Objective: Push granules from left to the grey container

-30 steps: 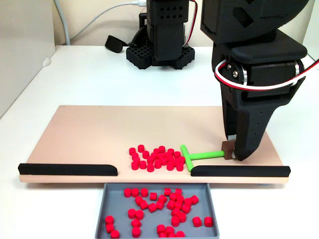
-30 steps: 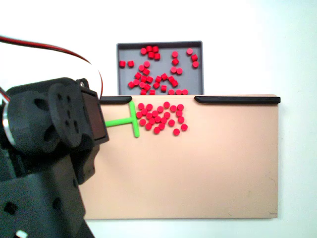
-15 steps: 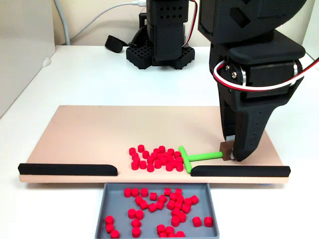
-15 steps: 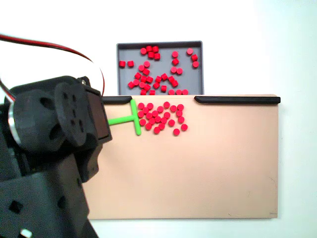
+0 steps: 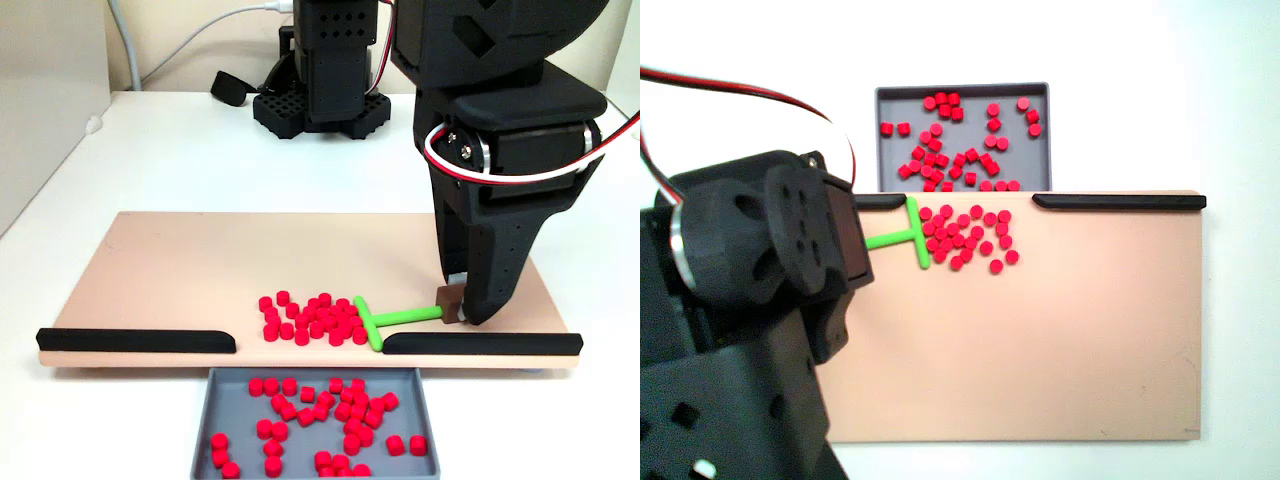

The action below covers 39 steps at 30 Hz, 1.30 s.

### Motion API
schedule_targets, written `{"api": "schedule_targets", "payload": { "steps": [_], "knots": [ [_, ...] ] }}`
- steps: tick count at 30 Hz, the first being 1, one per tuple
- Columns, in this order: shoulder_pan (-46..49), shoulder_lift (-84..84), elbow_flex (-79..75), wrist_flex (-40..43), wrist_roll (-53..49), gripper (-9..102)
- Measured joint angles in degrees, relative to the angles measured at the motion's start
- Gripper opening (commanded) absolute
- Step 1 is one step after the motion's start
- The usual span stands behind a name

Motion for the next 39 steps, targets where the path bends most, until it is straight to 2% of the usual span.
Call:
{"api": "schedule_targets", "payload": {
  "steps": [39],
  "knots": [
    [2.1,-0.9,-0.5,0.0,-5.3,0]
  ]
}}
